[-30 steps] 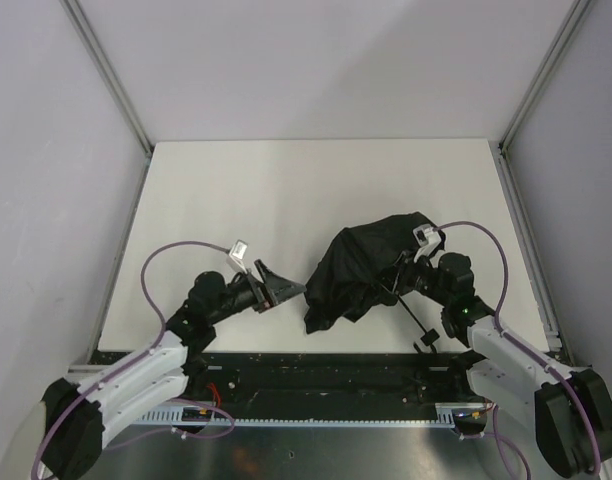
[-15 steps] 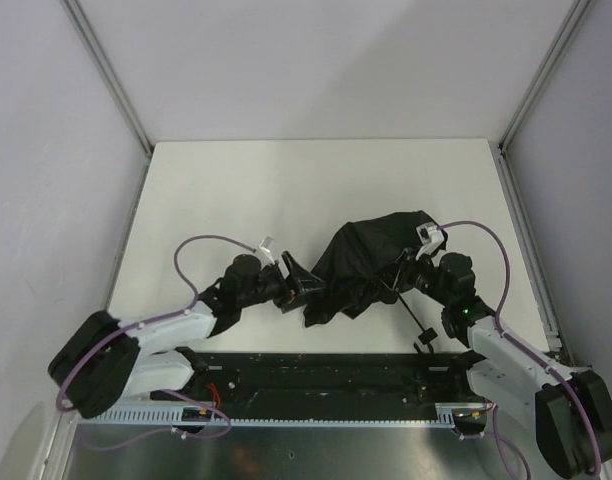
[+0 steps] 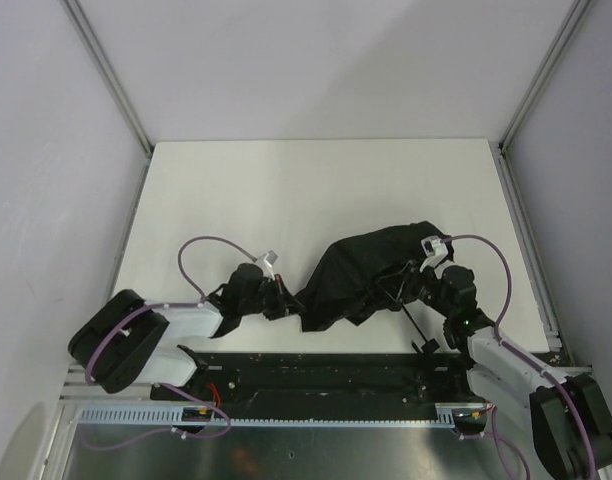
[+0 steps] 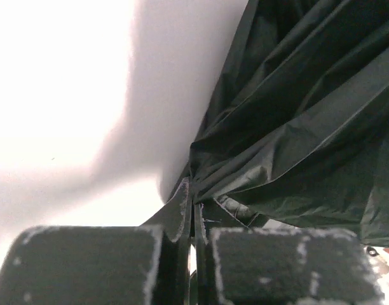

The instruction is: Put away the umbrella

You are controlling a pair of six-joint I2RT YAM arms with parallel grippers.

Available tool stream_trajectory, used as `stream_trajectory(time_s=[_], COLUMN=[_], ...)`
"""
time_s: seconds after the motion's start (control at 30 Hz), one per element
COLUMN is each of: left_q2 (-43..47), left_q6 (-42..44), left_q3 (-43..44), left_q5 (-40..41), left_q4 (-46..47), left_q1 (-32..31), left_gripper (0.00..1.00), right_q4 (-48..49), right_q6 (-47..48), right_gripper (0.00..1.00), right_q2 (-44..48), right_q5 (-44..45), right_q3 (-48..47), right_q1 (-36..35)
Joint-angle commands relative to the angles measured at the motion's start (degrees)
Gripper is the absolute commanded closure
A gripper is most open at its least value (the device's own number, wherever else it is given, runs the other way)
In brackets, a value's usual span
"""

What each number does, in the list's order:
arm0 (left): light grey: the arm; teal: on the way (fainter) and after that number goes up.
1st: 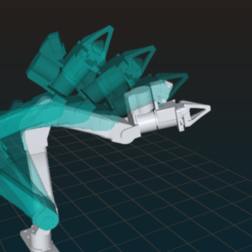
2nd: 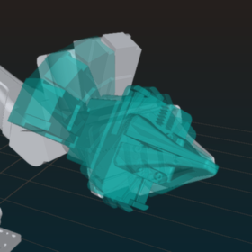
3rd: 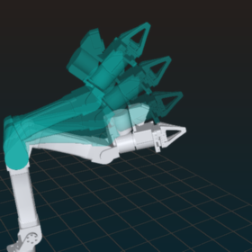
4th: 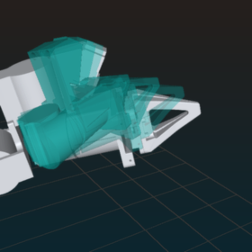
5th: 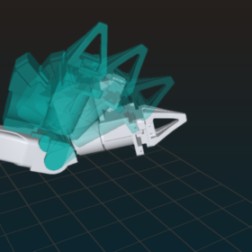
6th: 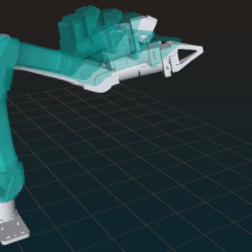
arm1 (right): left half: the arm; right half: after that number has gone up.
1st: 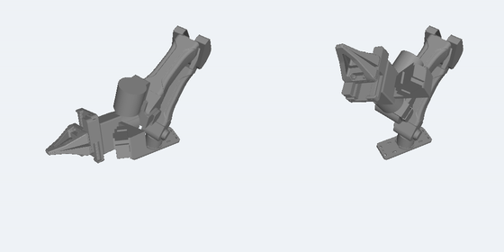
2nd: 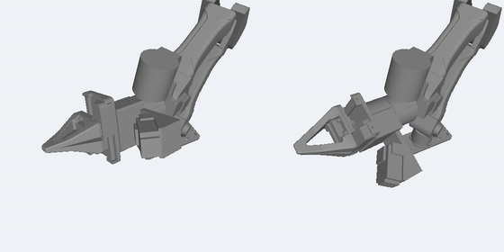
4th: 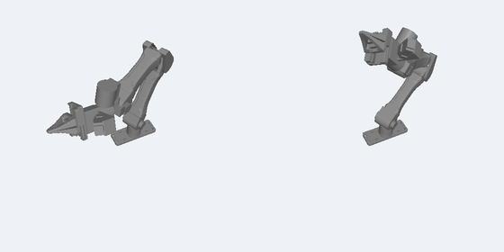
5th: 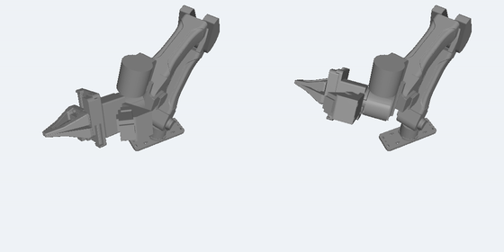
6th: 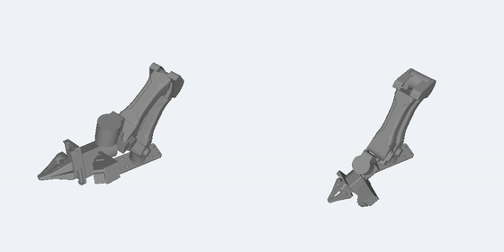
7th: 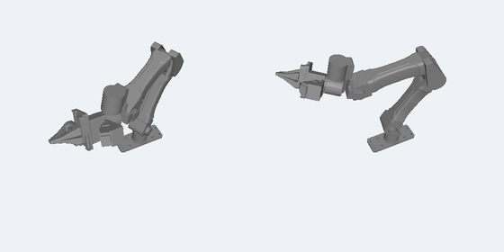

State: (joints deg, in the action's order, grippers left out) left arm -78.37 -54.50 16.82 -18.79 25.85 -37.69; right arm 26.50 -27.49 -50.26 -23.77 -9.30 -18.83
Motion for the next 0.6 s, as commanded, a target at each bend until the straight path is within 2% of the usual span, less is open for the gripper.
stream_trajectory(time_s=[0.0,0.07,0.2,0.23,0.33,0.4,0.47,0.57], left_q2=[6.9,11.2,22.5,25.6,32.9,34.3,32.7,25.6], left_q6=[9.5,11.7,13.0,13.3,13.6,13.3,12.7,12.6], left_q3=[-1.2,0.1,1.8,2.5,6.2,9.5,13.4,19.2], left_q5=[-1.4,-2.3,-2.9,-3.2,-3.4,-4.8,-7.1,-8.4], left_q4=[-6.4,-9.8,-14.2,-15.2,-17.8,-18.1,-17.3,-14.6], left_q1=[1.6,1.8,2.1,2.3,2.5,2.5,2.1,-0.5], left_gripper=[0.97,0.84,0.48,0.43,0.38,0.37,0.37,0.38], right_q4=[3.4,3.1,2.6,2.6,2.6,2.3,2.1,2.3], right_q6=[-0.4,-0.2,-0.2,-0.2,-0.1,0.2,0.5,0.1], right_gripper=[1.0,1.0,1.0,1.0,1.0,1.0,1.0,1.0], right_q2=[2.4,2.7,2.7,2.8,2.9,2.7,2.6,2.7], right_q5=[2.6,2.6,2.3,2.2,2.3,2.6,2.5,2.6], right_q3=[2.3,2.5,1.6,1.5,1.0,0.6,0.2,-0.2], right_q1=[1.0,1.0,0.9,0.8,0.3,-0.1,-0.4,-0.8])
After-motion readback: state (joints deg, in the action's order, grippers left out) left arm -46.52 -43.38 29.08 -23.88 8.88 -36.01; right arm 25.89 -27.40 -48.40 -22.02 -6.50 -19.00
